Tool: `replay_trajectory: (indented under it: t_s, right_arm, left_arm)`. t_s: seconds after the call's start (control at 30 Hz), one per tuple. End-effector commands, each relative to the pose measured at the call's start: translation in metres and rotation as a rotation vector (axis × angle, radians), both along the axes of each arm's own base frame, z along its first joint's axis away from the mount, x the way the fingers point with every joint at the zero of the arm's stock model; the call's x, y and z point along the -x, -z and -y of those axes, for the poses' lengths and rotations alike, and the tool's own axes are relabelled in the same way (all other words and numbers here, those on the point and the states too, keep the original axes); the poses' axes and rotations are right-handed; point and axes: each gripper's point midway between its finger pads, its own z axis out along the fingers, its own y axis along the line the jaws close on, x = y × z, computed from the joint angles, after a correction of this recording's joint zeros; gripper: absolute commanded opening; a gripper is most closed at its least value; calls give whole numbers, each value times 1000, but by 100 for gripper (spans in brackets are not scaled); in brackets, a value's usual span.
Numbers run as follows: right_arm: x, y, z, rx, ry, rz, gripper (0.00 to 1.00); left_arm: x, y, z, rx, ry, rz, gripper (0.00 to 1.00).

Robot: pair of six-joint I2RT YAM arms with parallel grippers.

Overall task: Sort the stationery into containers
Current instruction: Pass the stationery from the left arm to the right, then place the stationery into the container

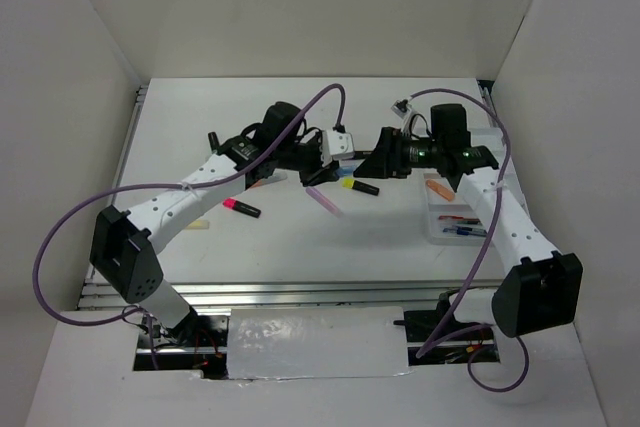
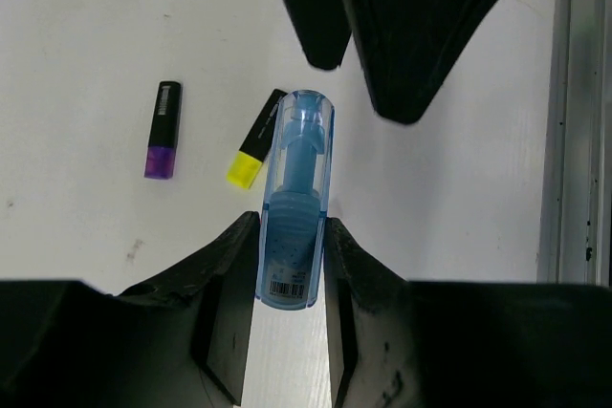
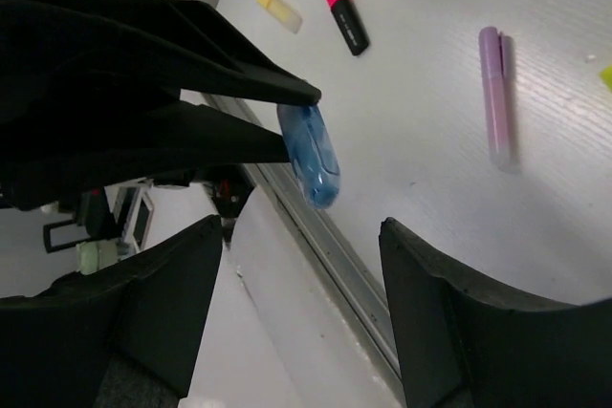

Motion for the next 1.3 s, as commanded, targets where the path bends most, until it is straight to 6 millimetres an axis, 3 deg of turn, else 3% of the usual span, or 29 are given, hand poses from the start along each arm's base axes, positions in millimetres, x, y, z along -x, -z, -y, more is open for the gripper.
replay_trajectory:
  t_s: [0.0,0.17,0.27,0.4,0.5,0.57,0.6,0.67,0.7,0.77,0.8,0.83,0.87,0.9,1.03,1.13,1.27]
  right_arm:
    - [-1,-7,-13,-58,-28,-4,73]
    - [1,1,-21,-45,-43,-16,67]
    - [1,7,-24,-36,-47,-27,58]
    - [-2,7,-23,-32,-45,-23,33]
    - [-3,7,-17,-28,-35,-16,17]
    - [-3,7,-6,-26,-12,-21,8]
    - [-7,7,6,-14,12,-2,6]
    - [-5,10,23,11,43,-16,2]
    - [-11,8,46,46,85,39,1]
    - [-8,13,75,90,145,21,0]
    - [-9,11,93,146,148,92,0]
    - [-14,14,124,192,228,92,0]
    - [-3,22,139,225,247,32,0]
    - [-5,24,170,293,284,77,0]
    - [13,58,240,474,371,-54,0]
    - [15,76,278,557,420,-121,0]
    - [6,92,302,585,459,-181,0]
  left_arm:
    - [6,-20,9,45,-8,24,14]
    - [9,-21,13,49,0,15,14]
    - [10,-21,15,52,4,9,14]
    - [10,-22,16,52,3,12,15]
    - [10,-22,16,54,-3,8,24]
    - [9,-22,15,57,-16,6,47]
    - [5,-21,13,54,-54,1,74]
    - [2,-16,9,39,-88,0,95]
    - [-1,-9,4,21,-109,-3,99]
    - [-2,-10,-3,29,-130,-1,99]
    - [-2,-4,-7,18,-142,-13,99]
    - [-2,-4,-9,20,-145,-11,99]
    - [-4,-4,-13,22,-159,-16,99]
    - [-2,1,-16,18,-161,-26,99]
    - [-4,7,-20,20,-177,-53,99]
    - [-7,7,-19,24,-189,-59,99]
    - [-13,9,-18,32,-221,-68,99]
